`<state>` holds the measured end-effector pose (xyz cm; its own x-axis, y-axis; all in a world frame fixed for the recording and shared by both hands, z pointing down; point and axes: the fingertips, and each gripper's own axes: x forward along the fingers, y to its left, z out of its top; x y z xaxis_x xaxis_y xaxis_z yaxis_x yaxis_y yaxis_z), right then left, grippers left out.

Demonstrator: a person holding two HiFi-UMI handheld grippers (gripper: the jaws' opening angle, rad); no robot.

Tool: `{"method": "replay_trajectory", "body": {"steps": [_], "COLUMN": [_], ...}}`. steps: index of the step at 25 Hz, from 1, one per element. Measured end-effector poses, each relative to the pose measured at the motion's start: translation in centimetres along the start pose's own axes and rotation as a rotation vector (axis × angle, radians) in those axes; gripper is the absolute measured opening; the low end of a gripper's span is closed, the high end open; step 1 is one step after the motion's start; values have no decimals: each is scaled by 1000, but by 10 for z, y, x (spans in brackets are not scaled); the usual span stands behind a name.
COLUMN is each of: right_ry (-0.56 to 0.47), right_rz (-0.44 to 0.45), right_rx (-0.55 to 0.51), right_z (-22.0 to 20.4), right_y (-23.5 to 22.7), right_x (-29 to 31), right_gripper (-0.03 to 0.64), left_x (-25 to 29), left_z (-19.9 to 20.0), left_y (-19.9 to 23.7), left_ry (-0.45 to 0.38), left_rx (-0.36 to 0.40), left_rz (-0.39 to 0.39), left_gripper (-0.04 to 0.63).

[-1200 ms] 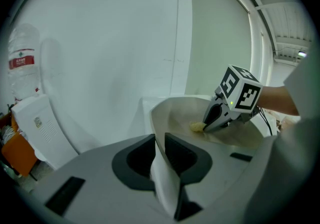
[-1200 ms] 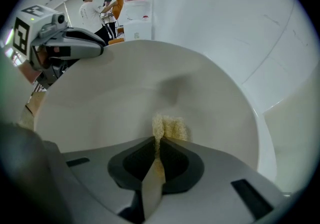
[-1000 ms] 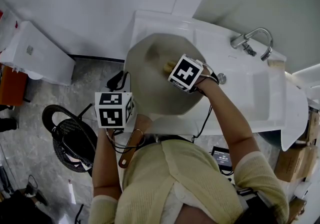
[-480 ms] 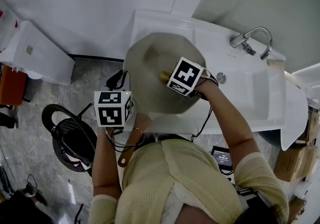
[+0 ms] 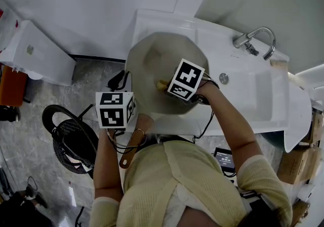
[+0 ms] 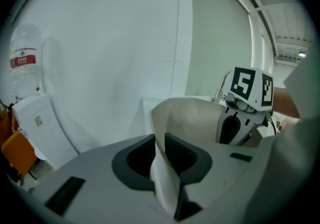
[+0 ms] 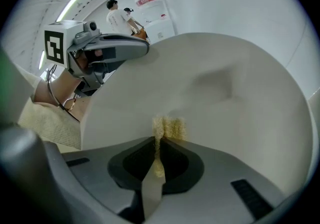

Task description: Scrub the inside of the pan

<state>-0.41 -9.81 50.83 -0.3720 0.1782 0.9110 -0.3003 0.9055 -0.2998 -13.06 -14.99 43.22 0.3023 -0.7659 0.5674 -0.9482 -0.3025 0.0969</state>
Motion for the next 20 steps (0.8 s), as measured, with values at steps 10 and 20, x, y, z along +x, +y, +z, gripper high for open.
{"method": "replay_trajectory", "body": {"steps": [10,20], "right_ry": [-9,-24], "right_rz": [97,201], "right_rx": [-9,-13], "right_z": [6,11], "right_y": [22,41], "right_x": [8,12], "right_gripper": [46,46], "left_x": [-4,-7], "left_z": [-1,-2], "left_y": [-1,-2], "left_ry": [-10,-9], "left_rx": [-5,0], "left_rz": [-3,-2], "left_gripper": [110,110]}}
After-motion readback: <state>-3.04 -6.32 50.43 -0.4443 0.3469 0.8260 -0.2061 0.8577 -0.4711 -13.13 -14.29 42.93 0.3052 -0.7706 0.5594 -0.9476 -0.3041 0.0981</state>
